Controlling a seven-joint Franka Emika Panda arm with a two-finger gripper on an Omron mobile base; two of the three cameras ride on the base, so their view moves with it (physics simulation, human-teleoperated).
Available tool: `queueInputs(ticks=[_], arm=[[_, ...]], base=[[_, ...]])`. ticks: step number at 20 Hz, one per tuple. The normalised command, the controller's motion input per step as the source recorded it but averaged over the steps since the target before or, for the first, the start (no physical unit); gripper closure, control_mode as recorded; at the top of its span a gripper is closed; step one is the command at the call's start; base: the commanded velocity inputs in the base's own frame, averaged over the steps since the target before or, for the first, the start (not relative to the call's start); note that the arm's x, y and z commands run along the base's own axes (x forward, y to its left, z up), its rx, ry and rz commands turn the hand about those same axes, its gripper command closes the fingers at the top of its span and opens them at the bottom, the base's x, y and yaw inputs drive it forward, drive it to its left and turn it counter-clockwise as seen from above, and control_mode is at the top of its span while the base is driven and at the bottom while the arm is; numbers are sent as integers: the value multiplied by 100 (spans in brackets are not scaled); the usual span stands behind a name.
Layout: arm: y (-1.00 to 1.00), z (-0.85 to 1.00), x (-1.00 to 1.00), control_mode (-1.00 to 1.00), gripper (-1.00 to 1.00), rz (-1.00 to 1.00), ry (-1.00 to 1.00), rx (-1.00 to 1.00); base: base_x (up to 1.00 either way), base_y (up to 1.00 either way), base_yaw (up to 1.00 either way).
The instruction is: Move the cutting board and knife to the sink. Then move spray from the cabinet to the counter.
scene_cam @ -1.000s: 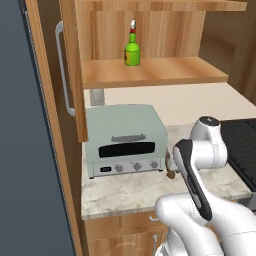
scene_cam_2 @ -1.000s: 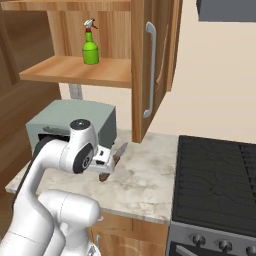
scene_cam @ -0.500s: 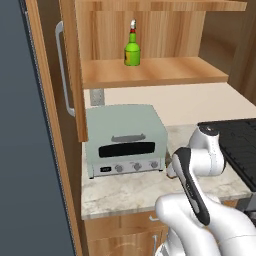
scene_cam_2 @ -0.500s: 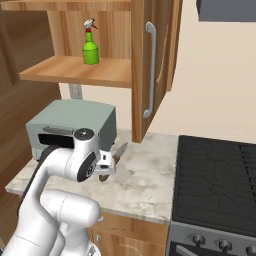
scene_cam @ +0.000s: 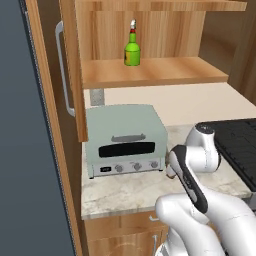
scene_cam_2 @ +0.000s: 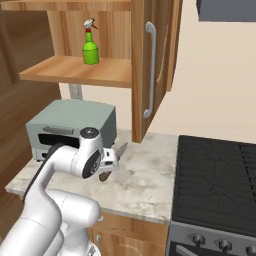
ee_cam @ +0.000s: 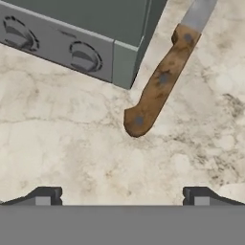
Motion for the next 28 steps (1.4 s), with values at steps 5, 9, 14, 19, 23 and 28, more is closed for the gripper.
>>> queueInputs(ticks=[5, 9, 14, 19, 23, 28], arm=[[7, -27, 17, -100, -100, 1, 12, -1], [5, -29, 12, -100, -100, 0, 9, 0], [2, -25, 15, -100, -100, 0, 5, 0], [0, -19, 15, -100, -100, 0, 1, -1], [0, -18, 17, -100, -100, 0, 0, 0], [0, -20, 13, -100, -100, 0, 0, 0]], base=[[0, 0, 0], [0, 0, 0], [0, 0, 0], [0, 0, 0], [0, 0, 0], [0, 0, 0]])
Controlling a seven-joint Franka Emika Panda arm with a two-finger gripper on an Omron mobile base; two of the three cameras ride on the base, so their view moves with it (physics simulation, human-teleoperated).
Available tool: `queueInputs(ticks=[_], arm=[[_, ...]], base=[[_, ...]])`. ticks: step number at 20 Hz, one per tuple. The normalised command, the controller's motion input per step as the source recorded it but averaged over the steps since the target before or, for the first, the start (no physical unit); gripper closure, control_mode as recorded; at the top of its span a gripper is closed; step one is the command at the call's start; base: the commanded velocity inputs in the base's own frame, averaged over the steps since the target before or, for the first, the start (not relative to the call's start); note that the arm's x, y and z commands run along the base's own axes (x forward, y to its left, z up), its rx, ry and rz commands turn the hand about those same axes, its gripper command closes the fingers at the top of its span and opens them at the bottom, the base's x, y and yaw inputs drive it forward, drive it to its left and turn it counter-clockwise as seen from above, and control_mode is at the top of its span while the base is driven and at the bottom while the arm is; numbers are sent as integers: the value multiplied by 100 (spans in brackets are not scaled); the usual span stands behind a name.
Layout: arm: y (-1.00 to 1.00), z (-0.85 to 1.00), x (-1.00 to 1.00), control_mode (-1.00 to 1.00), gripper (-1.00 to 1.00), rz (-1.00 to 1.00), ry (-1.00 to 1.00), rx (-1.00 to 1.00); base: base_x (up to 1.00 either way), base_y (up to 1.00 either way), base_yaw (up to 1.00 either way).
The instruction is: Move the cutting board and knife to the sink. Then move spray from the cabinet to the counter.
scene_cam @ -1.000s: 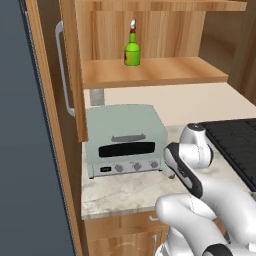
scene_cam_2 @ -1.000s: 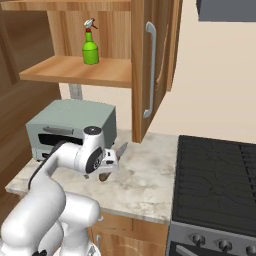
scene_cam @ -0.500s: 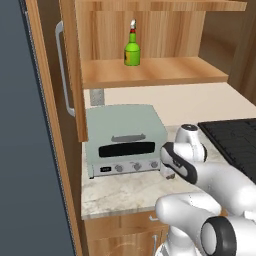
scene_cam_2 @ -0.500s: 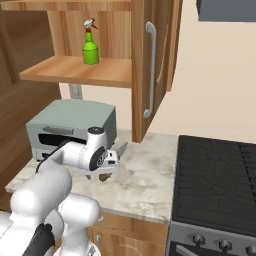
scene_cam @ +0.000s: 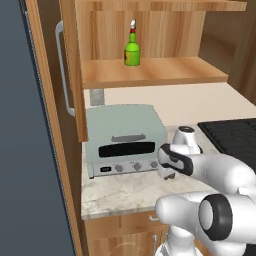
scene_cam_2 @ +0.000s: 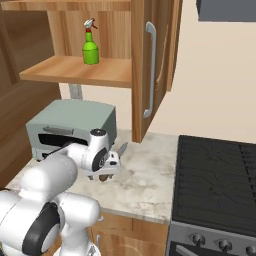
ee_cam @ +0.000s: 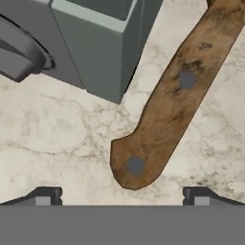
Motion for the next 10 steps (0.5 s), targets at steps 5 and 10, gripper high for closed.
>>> queueInputs(ticks=[5, 10], arm=[[0, -16, 15, -100, -100, 0, 0, -1], [0, -10, 16, -100, -100, 0, 0, -2]], base=[[0, 0, 0], [0, 0, 0]])
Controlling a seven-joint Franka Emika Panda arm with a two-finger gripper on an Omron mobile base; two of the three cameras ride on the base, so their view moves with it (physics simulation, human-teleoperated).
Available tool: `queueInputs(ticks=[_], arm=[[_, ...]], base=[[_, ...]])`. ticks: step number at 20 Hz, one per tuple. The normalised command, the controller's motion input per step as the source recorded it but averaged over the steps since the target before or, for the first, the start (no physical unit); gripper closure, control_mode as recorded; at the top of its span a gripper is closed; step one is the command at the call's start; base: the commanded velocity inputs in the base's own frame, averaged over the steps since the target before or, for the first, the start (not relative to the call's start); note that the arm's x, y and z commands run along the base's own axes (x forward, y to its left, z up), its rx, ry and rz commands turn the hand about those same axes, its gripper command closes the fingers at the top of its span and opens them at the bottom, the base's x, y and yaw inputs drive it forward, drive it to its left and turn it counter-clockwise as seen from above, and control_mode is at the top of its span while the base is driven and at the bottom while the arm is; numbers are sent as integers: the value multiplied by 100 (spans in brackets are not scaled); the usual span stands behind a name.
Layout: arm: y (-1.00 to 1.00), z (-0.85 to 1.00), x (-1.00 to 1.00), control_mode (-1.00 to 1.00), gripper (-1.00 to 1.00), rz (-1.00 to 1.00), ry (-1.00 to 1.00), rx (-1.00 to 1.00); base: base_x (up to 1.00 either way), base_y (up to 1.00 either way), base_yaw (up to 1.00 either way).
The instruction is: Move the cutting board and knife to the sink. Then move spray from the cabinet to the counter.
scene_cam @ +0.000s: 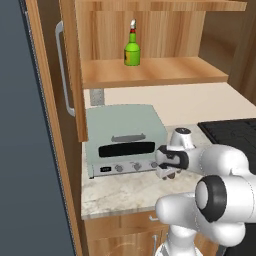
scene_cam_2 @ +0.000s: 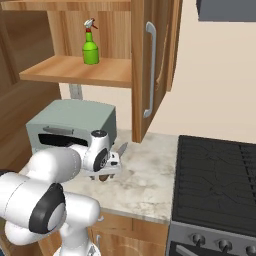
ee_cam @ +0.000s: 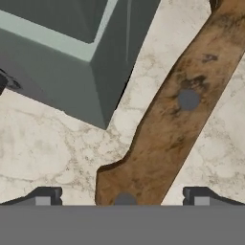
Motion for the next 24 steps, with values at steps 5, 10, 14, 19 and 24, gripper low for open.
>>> queueInputs(ticks=[5, 10, 14, 19, 24], arm=[[0, -11, 13, -100, -100, 0, 0, 0], [0, -16, 5, -100, -100, 0, 0, 0], [0, -20, 3, -100, -100, 0, 0, 0], [0, -20, 2, -100, 100, 0, 0, 0], [-1, -25, -7, -100, 100, 0, 1, 0]], base=[[0, 0, 0], [0, 0, 0], [0, 0, 0], [0, 0, 0], [0, 0, 0]])
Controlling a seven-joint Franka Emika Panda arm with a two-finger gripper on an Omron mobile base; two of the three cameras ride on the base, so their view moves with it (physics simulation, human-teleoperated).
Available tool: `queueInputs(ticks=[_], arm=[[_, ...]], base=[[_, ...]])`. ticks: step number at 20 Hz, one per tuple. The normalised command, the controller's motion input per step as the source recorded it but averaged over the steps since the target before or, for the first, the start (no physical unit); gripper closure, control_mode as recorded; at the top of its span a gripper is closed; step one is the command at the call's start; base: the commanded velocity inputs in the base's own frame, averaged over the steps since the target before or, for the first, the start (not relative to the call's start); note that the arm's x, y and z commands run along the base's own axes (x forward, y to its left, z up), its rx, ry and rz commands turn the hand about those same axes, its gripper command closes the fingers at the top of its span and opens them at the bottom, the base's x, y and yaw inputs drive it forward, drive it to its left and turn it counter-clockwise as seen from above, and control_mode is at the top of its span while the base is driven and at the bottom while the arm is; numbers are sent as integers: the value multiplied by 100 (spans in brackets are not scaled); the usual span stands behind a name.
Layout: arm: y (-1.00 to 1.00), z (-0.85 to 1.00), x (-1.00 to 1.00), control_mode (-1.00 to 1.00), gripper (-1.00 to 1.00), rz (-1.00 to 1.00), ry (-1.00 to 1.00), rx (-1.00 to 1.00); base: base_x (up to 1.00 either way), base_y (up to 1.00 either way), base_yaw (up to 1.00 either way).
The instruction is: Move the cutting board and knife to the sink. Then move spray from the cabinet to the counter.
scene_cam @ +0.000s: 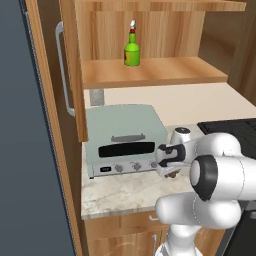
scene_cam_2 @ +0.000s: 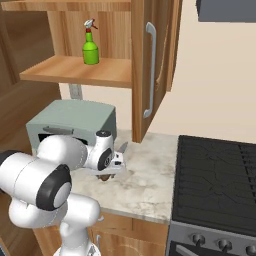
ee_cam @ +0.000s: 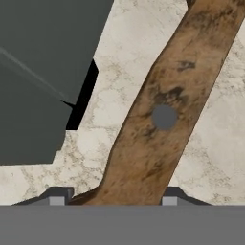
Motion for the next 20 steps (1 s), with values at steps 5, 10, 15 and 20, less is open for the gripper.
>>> queueInputs(ticks=[5, 10, 15, 20], arm=[[-14, -22, -11, -100, 100, 0, 4, 0], [-17, 0, -14, -100, 100, 0, 0, 0], [-12, 25, -24, -100, 100, -1, -2, 0], [-12, 39, -29, -100, 100, -3, 0, 0]], base=[[0, 0, 0], [0, 0, 0], [0, 0, 0], [0, 0, 0]])
